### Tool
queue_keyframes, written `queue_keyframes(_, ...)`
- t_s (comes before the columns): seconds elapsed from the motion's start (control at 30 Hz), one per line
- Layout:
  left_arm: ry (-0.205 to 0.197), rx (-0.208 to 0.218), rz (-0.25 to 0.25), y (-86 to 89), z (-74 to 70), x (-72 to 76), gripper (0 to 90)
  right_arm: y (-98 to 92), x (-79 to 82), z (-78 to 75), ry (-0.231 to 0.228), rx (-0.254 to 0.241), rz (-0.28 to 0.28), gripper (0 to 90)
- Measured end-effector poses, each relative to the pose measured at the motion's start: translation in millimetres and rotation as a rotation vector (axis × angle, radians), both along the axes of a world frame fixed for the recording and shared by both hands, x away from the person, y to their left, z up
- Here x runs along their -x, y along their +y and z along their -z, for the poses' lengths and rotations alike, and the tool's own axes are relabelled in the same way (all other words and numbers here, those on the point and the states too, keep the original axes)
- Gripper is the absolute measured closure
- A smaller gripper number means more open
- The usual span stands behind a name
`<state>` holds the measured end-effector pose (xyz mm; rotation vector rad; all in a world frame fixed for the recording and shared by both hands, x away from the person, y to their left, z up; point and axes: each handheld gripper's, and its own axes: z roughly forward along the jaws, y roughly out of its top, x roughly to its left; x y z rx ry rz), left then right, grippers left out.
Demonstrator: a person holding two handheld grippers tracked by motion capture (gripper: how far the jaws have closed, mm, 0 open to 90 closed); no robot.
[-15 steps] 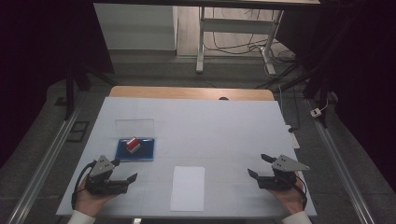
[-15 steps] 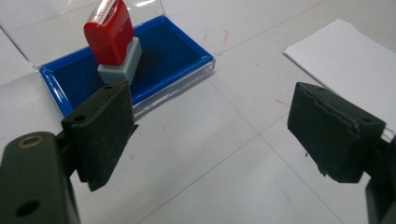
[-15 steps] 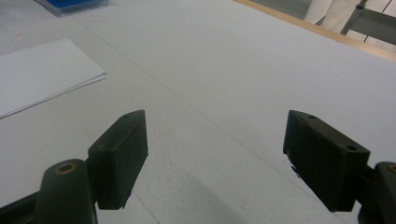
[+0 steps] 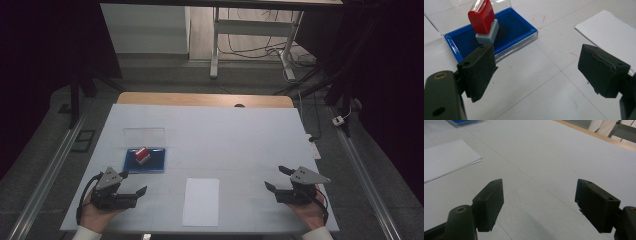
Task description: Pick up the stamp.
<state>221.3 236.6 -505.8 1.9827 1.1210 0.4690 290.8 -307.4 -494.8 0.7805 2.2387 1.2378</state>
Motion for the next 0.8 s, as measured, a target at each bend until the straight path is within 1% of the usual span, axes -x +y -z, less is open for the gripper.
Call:
queue_keyframes(0.23,-0.008,-0.01,-0.004,0.2,-2.5,0.7,15.2,1.6,0.3,0.5,-0.004,-0.007,-0.007,22.9)
queue_keyframes(0.3,-0.012,-0.01,-0.003,0.1,-5.1,1.0,15.3,2.0,0.7,-0.2,-0.004,0.004,-0.007,23.0)
queue_keyframes(0.4,-0.016,-0.014,-0.002,-0.7,-6.6,1.0,15.5,2.3,0.7,-0.1,-0.005,-0.001,-0.006,23.1)
queue_keyframes(0.43,-0.015,-0.022,0.001,-1.9,-8.5,1.0,15.6,2.2,0.7,-0.2,-0.006,-0.002,-0.006,23.2)
queue_keyframes(0.67,-0.011,-0.037,0.021,-5.4,-16.4,-2.6,16.2,2.0,0.5,0.1,-0.004,-0.005,-0.006,23.5)
queue_keyframes(0.8,-0.002,-0.051,0.019,-6.2,-19.0,-5.3,16.5,2.4,0.6,0.1,-0.002,-0.002,-0.007,23.6)
